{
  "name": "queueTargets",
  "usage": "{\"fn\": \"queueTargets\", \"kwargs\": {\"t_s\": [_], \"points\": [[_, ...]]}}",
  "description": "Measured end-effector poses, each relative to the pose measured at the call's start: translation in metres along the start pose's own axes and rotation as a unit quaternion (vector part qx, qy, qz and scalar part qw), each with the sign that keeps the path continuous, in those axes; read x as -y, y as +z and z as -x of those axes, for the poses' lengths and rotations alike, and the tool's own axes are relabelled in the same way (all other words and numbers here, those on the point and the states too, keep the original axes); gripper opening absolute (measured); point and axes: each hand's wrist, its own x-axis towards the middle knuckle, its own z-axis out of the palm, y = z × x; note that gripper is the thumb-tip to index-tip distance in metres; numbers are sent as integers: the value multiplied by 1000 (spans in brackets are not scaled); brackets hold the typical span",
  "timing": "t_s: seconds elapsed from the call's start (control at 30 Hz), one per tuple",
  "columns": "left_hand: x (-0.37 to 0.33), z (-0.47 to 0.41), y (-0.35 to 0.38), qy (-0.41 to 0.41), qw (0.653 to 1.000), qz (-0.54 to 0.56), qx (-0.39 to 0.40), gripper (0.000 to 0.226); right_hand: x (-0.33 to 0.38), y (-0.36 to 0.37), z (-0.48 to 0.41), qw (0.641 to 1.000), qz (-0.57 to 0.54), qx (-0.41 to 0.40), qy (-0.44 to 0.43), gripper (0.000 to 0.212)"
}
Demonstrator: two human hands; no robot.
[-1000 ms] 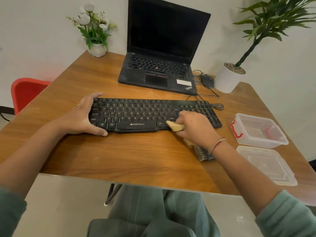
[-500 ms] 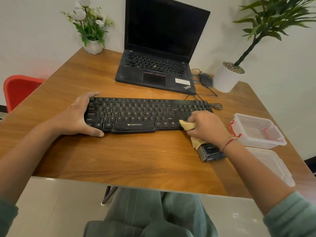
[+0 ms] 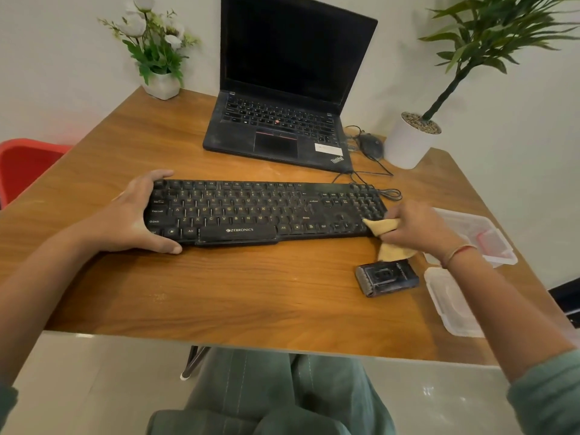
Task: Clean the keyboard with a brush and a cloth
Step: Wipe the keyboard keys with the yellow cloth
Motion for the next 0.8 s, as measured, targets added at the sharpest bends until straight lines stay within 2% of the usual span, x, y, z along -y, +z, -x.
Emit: {"fn": "queueTargets", "kwargs": {"t_s": [0.13,0.3,0.4,0.53,0.67,0.8], "points": [[-1,0,0,0,1000,-3,-1,117,-1,-1,-3,1000,11,1,5,9],[0,0,1,3,1000,5,-1,117,37,9,-9,995,42,-24,-92,6],[1,-1,1,6,1000,4,-2,117,42,12,-4,992,-15,-4,-123,25],[1,-1,0,6,1000,5,1,117,11,8,-2,999,-14,-2,-51,6],[3,-2,0,7,1000,7,3,117,-19,2,0,1000,-17,-8,24,16],[1,-3,0,10,1000,14,5,117,4,9,-3,999,-31,-21,-29,7]]}}
